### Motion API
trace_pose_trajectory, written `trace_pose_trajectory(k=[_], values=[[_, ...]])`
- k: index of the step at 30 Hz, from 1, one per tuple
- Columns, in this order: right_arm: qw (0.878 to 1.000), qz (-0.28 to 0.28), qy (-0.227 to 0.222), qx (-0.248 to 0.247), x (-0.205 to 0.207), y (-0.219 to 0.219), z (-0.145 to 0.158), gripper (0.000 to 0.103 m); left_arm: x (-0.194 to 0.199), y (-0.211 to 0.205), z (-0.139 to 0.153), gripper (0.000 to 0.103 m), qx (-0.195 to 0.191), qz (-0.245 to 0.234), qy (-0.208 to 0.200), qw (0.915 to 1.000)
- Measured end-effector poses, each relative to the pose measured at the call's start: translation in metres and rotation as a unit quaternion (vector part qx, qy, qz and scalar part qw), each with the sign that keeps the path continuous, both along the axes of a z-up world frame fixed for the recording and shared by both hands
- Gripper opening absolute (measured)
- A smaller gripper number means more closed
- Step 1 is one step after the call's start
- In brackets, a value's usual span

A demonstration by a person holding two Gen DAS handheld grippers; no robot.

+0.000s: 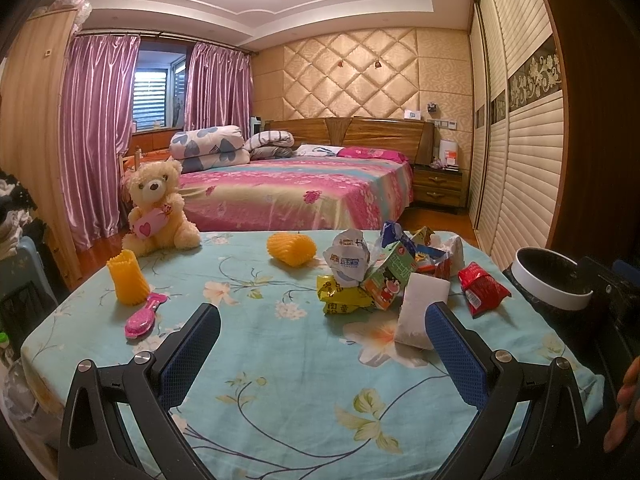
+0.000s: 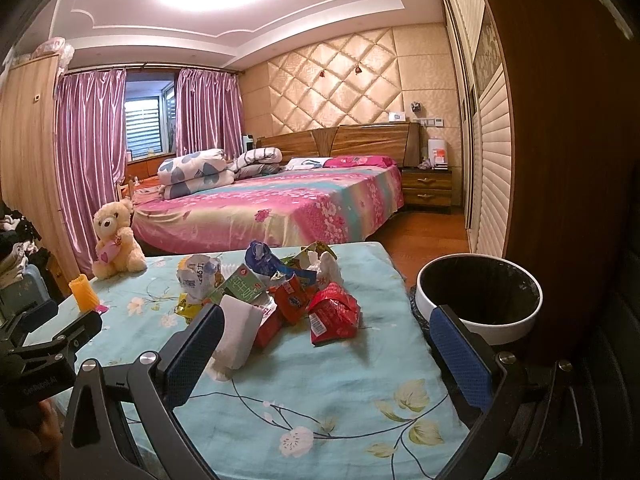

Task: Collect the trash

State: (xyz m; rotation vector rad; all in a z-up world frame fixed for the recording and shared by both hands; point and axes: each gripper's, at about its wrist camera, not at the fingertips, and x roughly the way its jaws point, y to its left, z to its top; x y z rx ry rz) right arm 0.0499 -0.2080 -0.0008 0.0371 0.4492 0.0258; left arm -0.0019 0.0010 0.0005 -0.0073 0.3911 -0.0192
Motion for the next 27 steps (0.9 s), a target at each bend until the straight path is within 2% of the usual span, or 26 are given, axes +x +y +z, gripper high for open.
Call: trace_pose_trajectory(k=[13,27], values=[[1.0,0.005,0.015,0.009,0.004,-0.001,-0.005,0.103,0.006,-0.004,-0.006,0.102,0.0,-0.006,0.014,0.9999],[0.991,0.028,0.117,0.054,0.063,-0.032,-0.044,0.103,0.062,-0.022,-0.022,0.102,-0.012,-0.051,0.092,0.9943]])
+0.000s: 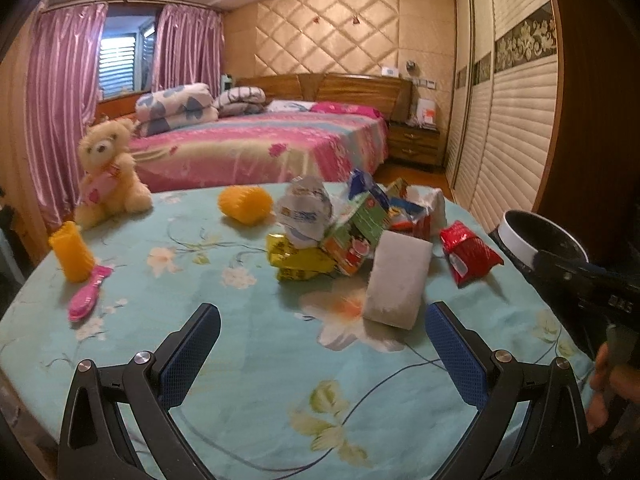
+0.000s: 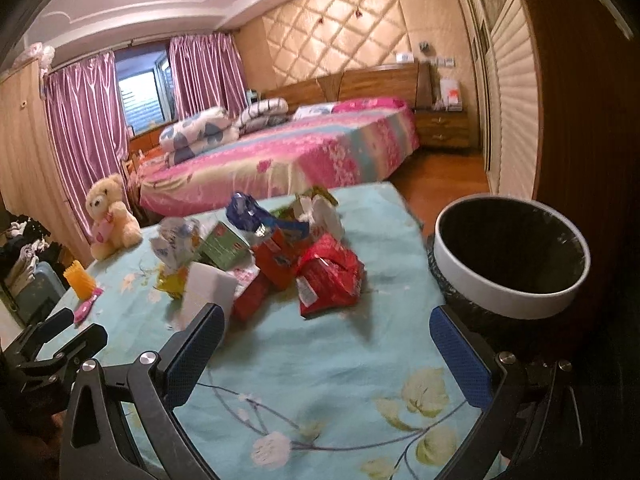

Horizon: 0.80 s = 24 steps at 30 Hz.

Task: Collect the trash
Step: 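Grasp the white foam block with the left tool while the right tool grasps the red snack bag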

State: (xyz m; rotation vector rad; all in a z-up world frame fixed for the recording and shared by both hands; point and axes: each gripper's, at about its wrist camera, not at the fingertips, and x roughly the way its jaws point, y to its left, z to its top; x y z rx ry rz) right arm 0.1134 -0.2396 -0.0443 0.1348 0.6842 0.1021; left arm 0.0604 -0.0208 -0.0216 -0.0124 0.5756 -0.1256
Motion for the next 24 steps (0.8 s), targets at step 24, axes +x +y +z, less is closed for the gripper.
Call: trace_pose_trajectory(k=[24], values=[[0.99,0.039,0.131,0.044,0.094,-0.026,-0.054,0.074,0.103,-0.049,-0.04,0.081,0.024,-0.042,0.108,0.9931]])
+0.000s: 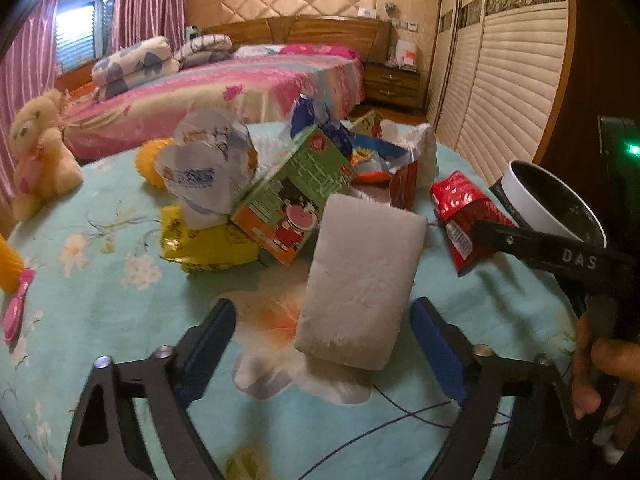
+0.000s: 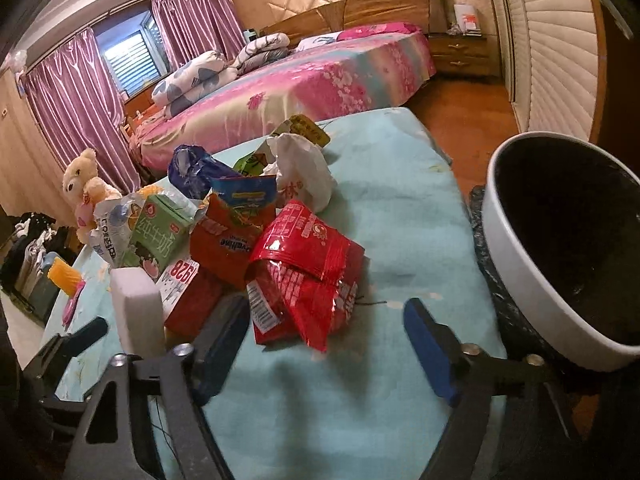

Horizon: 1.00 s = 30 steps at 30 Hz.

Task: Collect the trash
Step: 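Grasp the white foam block with the left tool while the right tool grasps the red snack bag, then carry both items over the black bin and open both tools to drop them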

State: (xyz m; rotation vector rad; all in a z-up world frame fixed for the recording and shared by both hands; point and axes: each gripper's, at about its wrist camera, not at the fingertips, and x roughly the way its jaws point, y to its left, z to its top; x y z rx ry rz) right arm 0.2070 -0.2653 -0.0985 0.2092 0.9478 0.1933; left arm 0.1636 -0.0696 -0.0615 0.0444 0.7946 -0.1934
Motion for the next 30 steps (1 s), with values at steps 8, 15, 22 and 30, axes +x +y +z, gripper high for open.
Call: trace_pose_trajectory(k=[8,15,22,30], values=[[1.0,0.008,-0.007,0.021,-0.001,-0.004,-0.001,0.014,-0.005,-0.01,0.004,0.046,0.006,-0.03,-0.01,0.9995],[0.999,-0.004,-0.023,0.027,-0.031,-0.022,0.017,0.012,-0.017,-0.015,0.017,0.045,-0.015,-0.055,-0.025,0.9981],[0.999,-0.031,-0.036,0.017,-0.045,-0.048,0.037,0.012,-0.011,-0.032,0.022,0.045,-0.028,-0.08,-0.02,0.9962],[0.996,-0.072,-0.048,0.006,-0.064,-0.088,0.052,0.012,0.004,-0.069,0.025,0.045,-0.02,-0.114,-0.016,0.9932]])
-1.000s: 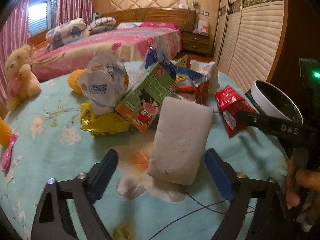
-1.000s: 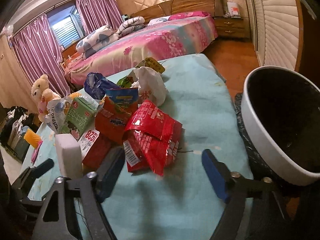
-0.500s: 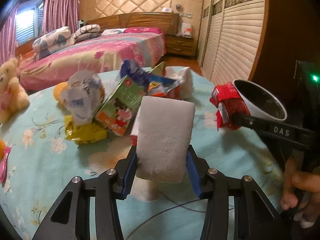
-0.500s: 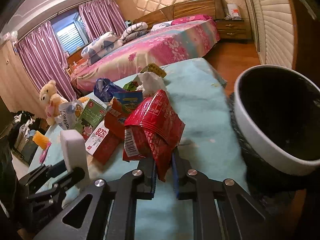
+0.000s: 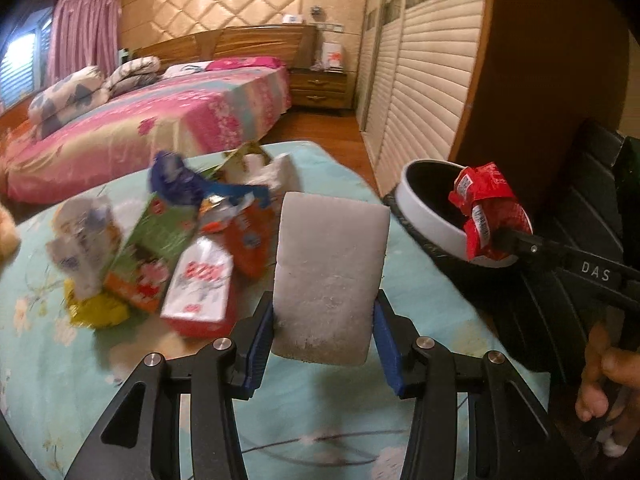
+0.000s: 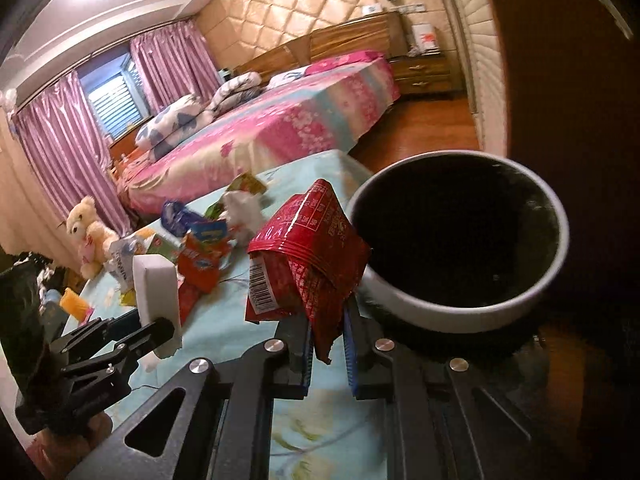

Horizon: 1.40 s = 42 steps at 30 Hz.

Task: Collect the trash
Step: 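Carry both items over the black bin and open both tools to drop them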

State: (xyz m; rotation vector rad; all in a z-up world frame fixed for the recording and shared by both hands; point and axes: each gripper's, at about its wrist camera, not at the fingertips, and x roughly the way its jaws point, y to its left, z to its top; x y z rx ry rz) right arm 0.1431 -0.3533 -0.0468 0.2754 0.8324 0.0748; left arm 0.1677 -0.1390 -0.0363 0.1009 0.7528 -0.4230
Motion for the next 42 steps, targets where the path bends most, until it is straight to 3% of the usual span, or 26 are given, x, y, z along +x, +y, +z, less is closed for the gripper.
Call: trace_pose_trajectory(k=[20,28,42], values=[[0.997,-0.073,0.018,-0.019,0.022,-0.069,-0.005,0.013,0.062,-0.104,0.001,0.046,0.024,-0.086,0.005,0.996],[0.996,-0.083,0.029,-0.028,0.034,-0.085,-0.008,0.013,0.098,-0.137,-0.009,0.046,0.029,-0.099,0.02,0.9944],[0.994,-0.083,0.056,-0.032,0.053,-0.103,-0.017,0.016,0.126,-0.168,-0.018,0.049,0.033,-0.108,0.042,0.9927]])
